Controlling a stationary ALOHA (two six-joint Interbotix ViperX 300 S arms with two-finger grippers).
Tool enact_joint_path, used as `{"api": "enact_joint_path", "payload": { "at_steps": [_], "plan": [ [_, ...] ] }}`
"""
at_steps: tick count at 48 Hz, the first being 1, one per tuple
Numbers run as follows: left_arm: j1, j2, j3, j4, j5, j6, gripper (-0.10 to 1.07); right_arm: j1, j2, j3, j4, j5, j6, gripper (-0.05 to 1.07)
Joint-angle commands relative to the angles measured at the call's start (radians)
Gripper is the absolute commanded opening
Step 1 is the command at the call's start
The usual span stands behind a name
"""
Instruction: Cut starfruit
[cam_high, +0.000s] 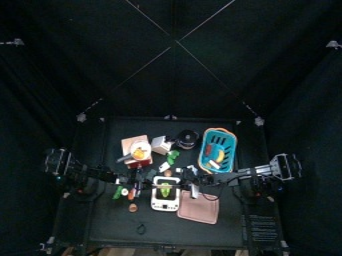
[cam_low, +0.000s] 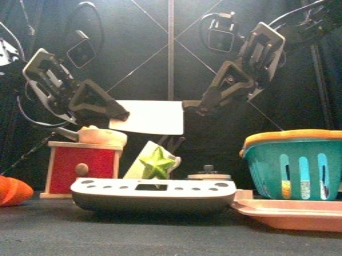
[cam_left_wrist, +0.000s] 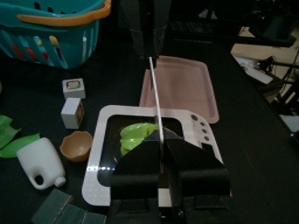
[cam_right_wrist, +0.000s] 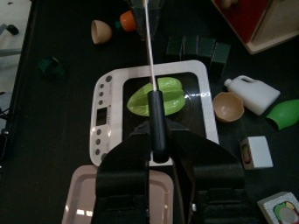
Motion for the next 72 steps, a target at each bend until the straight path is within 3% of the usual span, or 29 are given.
{"api": "enact_joint_path", "payload": {
  "at_steps": [1,57,72],
  "plan": [
    [-0.006,0.003,-0.028,-0.002,-0.006,0.002,0.35,-0.011,-0.005,-0.011,0.000,-0.003,-0.002,0.48],
    [0.003,0.041,-0.029,-0.029,-0.006,0.006,0.35,-0.020,0.028,-0.028,-0.017,-0.008,-0.003,0.48],
    [0.003,0.063,-0.040,-0.028,0.034,0.005,0.35,-0.026,0.046,-0.032,-0.028,-0.008,-0.003,0.48]
  ]
}}
